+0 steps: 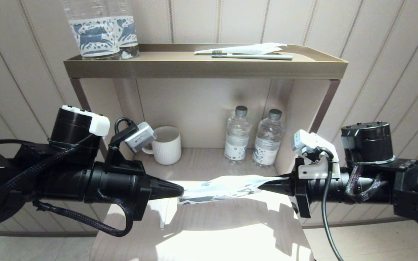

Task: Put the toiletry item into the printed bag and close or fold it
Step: Hand it to the other hand

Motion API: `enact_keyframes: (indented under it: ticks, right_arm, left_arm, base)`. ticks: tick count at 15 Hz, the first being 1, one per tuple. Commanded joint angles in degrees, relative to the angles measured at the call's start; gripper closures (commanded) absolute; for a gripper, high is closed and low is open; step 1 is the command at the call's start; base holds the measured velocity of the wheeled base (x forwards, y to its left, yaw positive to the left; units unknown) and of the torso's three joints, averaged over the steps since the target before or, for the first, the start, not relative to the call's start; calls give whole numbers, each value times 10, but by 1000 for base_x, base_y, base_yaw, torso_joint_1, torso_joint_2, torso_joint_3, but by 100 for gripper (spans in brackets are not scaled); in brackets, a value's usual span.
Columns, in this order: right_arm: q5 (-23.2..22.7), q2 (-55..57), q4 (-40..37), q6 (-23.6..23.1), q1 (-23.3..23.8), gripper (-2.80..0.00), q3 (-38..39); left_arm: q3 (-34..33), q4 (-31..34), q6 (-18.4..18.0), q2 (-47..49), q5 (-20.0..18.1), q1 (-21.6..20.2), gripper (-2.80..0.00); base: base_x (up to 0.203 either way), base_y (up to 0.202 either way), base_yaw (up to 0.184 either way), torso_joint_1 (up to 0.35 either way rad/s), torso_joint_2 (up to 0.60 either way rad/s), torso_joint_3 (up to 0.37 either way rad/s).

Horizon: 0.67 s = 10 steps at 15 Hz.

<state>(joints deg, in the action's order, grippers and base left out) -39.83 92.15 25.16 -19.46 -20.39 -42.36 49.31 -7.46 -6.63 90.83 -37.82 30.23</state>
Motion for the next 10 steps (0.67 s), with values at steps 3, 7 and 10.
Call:
enact_keyframes:
  ticks: [3,7,10]
  right_arm:
    - [-3,-9,2,-1,4,0,0]
    - [-3,-10,2,-1,4,0,-1]
    - [-3,-9,2,-2,7,0,-3]
  left_arm:
    - [6,-3,0,-16,-2,-7,0]
    - [1,-3,-4,-20,-2,-7,0]
    - [-1,-3,-4,-24,-2,-7,0]
  base:
    - [0,0,0,0,0,0]
    - [0,0,0,0,0,0]
    - [0,0,0,0,0,0]
